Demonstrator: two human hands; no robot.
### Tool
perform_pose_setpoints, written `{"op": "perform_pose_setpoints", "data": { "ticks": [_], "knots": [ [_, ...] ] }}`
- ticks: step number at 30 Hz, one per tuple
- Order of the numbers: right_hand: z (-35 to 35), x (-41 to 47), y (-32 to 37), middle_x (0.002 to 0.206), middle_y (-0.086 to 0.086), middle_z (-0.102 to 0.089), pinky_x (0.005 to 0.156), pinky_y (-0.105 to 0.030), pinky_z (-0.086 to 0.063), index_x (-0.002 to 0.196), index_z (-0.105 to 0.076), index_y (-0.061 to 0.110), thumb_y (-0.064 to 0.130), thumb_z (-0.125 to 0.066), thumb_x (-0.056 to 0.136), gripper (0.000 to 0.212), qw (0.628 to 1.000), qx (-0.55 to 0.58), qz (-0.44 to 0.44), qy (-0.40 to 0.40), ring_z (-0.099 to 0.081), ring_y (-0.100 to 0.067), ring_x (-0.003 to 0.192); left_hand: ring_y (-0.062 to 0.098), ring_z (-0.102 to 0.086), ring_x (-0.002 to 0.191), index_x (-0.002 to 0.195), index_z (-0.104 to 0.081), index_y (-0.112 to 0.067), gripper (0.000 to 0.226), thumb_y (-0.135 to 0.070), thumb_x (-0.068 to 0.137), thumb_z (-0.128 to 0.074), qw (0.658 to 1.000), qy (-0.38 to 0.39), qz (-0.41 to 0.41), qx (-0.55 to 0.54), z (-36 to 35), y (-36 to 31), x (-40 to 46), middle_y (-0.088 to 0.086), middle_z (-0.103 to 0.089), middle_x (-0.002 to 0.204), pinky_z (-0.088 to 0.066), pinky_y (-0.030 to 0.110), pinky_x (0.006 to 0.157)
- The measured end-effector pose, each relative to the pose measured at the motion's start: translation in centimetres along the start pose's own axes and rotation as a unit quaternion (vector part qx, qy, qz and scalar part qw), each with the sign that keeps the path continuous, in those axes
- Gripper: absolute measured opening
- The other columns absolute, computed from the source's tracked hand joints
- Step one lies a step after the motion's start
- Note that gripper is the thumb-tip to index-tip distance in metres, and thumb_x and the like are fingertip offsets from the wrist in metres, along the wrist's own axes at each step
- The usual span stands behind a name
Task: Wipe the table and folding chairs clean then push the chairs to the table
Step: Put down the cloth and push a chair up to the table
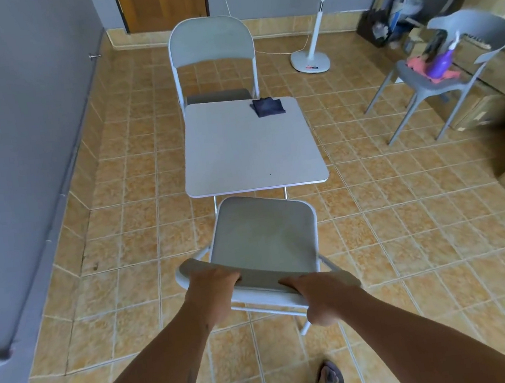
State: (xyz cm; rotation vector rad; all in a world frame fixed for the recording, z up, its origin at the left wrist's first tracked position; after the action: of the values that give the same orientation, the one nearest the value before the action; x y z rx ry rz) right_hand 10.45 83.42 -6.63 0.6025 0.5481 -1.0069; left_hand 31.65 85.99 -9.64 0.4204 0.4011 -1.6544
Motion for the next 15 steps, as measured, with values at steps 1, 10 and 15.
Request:
{"op": "perform_pose_setpoints", "data": {
  "ticks": [1,10,15],
  "knots": [
    [-0.2,0.0,-0.2,0.137,-0.002,-0.053,0.076,-0.032,-0.053,0.150,-0.021,0.043,0.005,-0.059,0.078,0.090,1.000,0.000,-0.001,0.007,-0.059,-0.025,0.110,0.026,-0.062,0.103,0.120,-0.060,-0.027,0.044,-0.007,0.081,-0.059,1.000,0.006,-0.007,0.007,0.1,-0.3,0.2,-0.001,-0.064,0.109,-0.051,0.044,0.089],
    [-0.2,-0.4,-1.7,0.138,-0.001,-0.052,0.085,-0.033,-0.048,0.150,-0.023,0.041,0.005,-0.071,0.074,0.097,0.999,-0.027,0.016,0.027,-0.054,-0.025,0.120,0.028,-0.065,0.096,0.115,-0.063,-0.025,0.044,-0.021,0.072,-0.071,0.998,0.037,-0.050,0.024,0.5,-1.7,-0.9,0.003,-0.067,0.104,-0.056,0.043,0.083],
    [-1.4,-1.2,-2.2,0.146,0.005,-0.045,0.100,-0.049,-0.042,0.148,-0.024,0.041,0.001,-0.068,0.073,0.096,0.995,-0.079,0.035,0.040,-0.042,-0.026,0.133,0.027,-0.065,0.092,0.111,-0.065,-0.022,0.038,-0.026,0.075,-0.074,0.998,0.046,-0.033,0.016,-0.9,-3.9,-3.8,0.004,-0.067,0.101,-0.049,0.034,0.072]
  ]
}}
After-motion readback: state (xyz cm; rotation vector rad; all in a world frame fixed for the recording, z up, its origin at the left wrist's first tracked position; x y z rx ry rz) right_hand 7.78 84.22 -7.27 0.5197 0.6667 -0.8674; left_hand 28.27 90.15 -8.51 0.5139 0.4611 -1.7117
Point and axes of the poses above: each hand's wrist, its own x-axis towards the middle knuckle, its own z-axis out of the back of the hand, y = z × x, the point moved 3 cm from there along x, towards the middle knuckle
